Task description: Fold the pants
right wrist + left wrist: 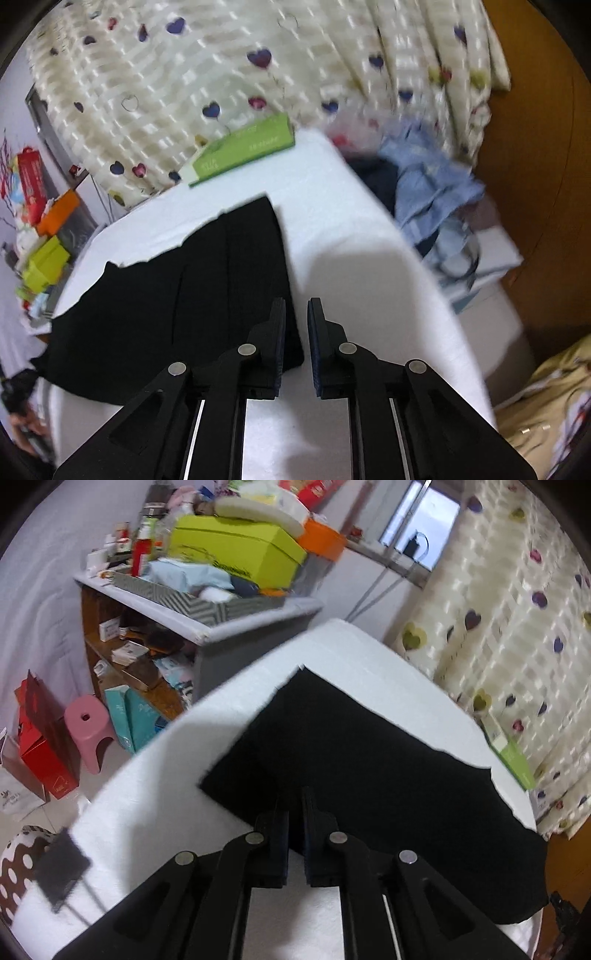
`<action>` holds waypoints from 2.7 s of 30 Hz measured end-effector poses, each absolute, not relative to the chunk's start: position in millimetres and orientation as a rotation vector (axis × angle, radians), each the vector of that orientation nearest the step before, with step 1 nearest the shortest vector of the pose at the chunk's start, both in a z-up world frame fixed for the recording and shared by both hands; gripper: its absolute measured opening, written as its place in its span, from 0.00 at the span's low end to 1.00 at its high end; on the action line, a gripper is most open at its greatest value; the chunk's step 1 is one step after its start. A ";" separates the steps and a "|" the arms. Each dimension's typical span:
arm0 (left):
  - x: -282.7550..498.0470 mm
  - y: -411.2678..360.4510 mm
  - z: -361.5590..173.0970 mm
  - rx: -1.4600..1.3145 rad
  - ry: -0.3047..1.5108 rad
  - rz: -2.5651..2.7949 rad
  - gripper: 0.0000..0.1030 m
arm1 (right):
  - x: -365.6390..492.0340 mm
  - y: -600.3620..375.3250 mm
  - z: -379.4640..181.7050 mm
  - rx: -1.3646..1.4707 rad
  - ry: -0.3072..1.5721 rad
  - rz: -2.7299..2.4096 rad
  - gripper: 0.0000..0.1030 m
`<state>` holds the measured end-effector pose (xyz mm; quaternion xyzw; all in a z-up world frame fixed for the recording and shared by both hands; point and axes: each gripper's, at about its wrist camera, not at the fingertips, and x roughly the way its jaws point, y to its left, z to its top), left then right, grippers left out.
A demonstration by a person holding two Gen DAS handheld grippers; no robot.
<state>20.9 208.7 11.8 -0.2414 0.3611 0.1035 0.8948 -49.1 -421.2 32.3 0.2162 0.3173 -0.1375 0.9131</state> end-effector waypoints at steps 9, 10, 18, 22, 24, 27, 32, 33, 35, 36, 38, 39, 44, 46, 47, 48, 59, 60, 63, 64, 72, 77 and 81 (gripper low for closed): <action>23.9 197.0 49.4 -0.403 0.669 0.258 0.09 | -12.0 -366.1 52.2 0.278 0.641 -0.149 0.39; 31.0 190.1 50.9 -0.387 0.675 0.235 0.09 | -2.4 -357.8 50.2 0.259 0.659 -0.129 0.39; 110.4 131.3 35.9 -0.198 0.770 0.078 0.10 | 91.9 -323.5 30.1 0.164 0.782 -0.067 0.39; 134.7 141.9 15.9 -0.184 0.823 0.117 0.10 | 114.8 -351.5 14.5 0.201 0.840 -0.136 0.37; 139.0 154.7 4.6 -0.207 0.845 0.131 0.09 | 113.7 -360.2 12.6 0.239 0.829 -0.120 0.32; 136.4 164.4 7.8 -0.226 0.833 0.131 0.10 | 108.0 -358.1 16.8 0.241 0.810 -0.118 0.32; 119.3 186.0 12.9 -0.246 0.801 0.153 0.10 | 83.3 -341.9 31.3 0.189 0.753 -0.124 0.33; 114.3 191.6 12.2 -0.246 0.801 0.169 0.10 | 80.8 -343.3 30.8 0.177 0.757 -0.142 0.33; 99.8 200.9 14.0 -0.272 0.801 0.158 0.10 | 75.0 -347.4 26.8 0.147 0.777 -0.173 0.33; 91.2 202.5 16.5 -0.276 0.792 0.151 0.10 | 70.6 -349.8 24.4 0.136 0.792 -0.183 0.33; 70.0 200.2 22.9 -0.264 0.766 0.136 0.10 | 57.0 -349.7 25.7 0.125 0.789 -0.176 0.33; 60.8 198.0 25.6 -0.261 0.755 0.129 0.10 | 48.7 -347.7 27.7 0.118 0.776 -0.171 0.34; 32.2 181.3 25.9 -0.246 0.740 0.082 0.10 | 16.6 -327.5 28.4 0.080 0.757 -0.144 0.37; 34.6 174.7 18.9 -0.224 0.766 0.078 0.10 | 10.1 -318.9 24.5 0.054 0.761 -0.129 0.38; 36.2 172.4 14.1 -0.221 0.789 0.072 0.10 | 10.8 -316.9 20.4 0.049 0.781 -0.128 0.38; 38.7 170.4 9.9 -0.217 0.818 0.066 0.10 | 11.5 -315.4 17.5 0.045 0.799 -0.138 0.38; 21.8 104.6 26.6 -0.159 0.789 -0.070 0.10 | -4.3 -243.3 22.5 0.003 0.759 0.017 0.38; 22.5 96.2 24.9 -0.154 0.798 -0.083 0.10 | -2.3 -235.5 20.2 0.001 0.763 0.035 0.38; 24.9 72.9 19.9 -0.125 0.820 -0.124 0.10 | 1.9 -214.4 12.4 -0.038 0.772 0.075 0.38; 25.8 66.0 18.0 -0.112 0.827 -0.136 0.10 | 2.2 -209.9 10.1 -0.051 0.775 0.079 0.38; 26.6 51.7 13.2 -0.073 0.852 -0.122 0.10 | 5.9 -201.2 11.7 -0.057 0.785 0.081 0.39; 27.8 58.3 11.6 -0.062 0.854 -0.085 0.10 | 8.6 -182.3 10.2 -0.077 0.777 0.142 0.39; 26.9 63.7 12.3 -0.050 0.851 -0.065 0.10 | 12.7 -184.3 7.3 -0.064 0.794 0.141 0.42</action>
